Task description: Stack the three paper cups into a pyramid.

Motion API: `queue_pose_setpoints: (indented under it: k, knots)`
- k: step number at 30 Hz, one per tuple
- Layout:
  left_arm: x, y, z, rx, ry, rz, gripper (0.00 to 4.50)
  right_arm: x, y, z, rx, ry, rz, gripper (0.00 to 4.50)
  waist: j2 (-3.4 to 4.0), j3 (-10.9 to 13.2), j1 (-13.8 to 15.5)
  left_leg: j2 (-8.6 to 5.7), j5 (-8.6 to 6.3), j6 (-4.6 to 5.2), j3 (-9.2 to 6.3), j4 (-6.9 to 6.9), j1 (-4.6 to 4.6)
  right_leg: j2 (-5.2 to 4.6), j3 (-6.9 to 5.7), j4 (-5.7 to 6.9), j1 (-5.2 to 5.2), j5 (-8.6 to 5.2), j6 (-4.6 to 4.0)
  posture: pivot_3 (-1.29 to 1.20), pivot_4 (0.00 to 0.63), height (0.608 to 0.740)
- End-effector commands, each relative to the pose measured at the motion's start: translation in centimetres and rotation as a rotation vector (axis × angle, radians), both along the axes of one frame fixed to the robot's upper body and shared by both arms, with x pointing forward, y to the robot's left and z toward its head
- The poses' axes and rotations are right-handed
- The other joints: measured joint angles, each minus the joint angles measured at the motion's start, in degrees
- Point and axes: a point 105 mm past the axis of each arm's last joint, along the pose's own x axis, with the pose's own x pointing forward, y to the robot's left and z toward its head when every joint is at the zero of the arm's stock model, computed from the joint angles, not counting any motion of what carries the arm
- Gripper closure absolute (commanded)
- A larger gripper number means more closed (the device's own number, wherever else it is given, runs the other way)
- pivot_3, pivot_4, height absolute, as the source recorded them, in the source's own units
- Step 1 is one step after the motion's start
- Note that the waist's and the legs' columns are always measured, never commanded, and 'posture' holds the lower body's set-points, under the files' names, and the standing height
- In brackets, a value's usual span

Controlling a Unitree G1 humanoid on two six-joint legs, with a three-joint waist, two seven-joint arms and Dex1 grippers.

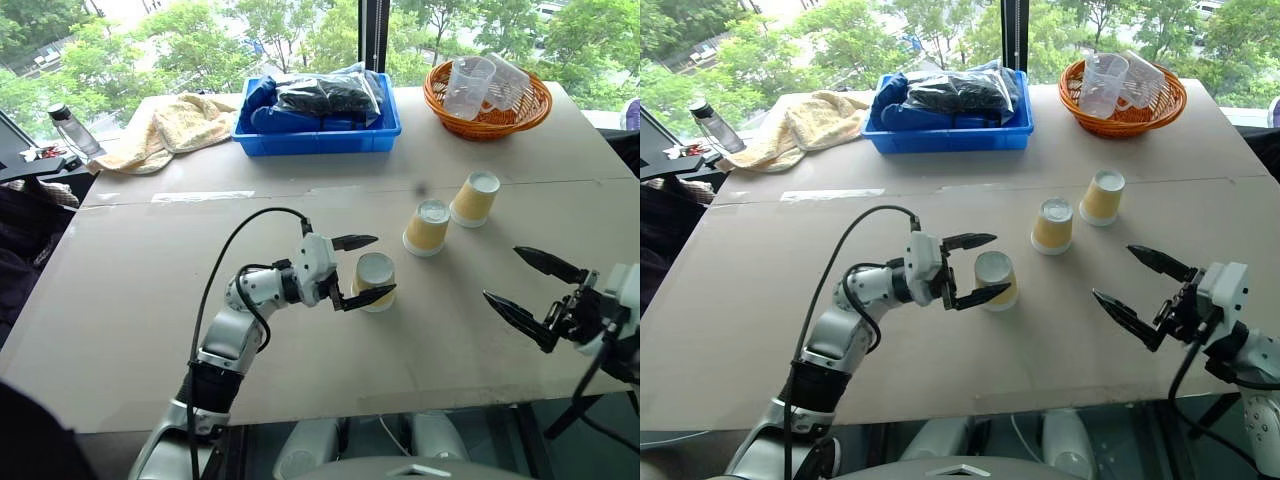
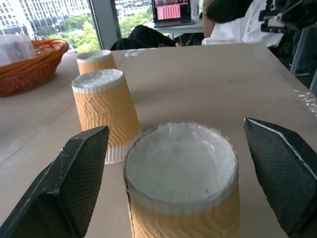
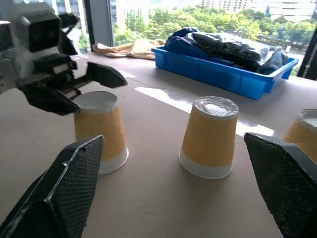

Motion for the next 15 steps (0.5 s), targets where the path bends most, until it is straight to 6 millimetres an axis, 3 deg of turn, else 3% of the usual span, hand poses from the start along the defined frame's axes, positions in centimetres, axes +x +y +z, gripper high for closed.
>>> queue_pose_setpoints:
  k: [1,10,15]
  knots:
    - [-0.6,1.7,4.4,-0.064,-0.017,-0.002,0.07,1.8,0.8,0.4,0.019,-0.028,-0.092,0.00,0.02,0.01,0.07,0.00,0.00,0.00,0.00,0.00,-0.01,0.00,-0.01,0.00,-0.01,0.00,0.00,0.00,0.150,0.740]
    - [-1.0,7.3,7.8,0.185,0.074,0.018,0.07,7.3,2.8,-0.4,0.083,0.002,-0.128,0.00,0.00,0.18,-0.25,-0.02,0.01,-0.01,0.05,-0.04,-0.07,0.05,-0.10,0.00,-0.20,0.00,0.00,0.00,0.150,0.740]
    - [-1.6,8.5,9.4,0.229,0.071,0.025,0.07,9.4,3.9,-0.8,0.089,0.018,-0.097,0.00,0.03,0.20,-0.91,-0.03,0.02,-0.02,0.03,-0.09,-0.27,0.02,-0.12,-0.01,-0.43,0.00,-0.01,0.00,0.150,0.740]
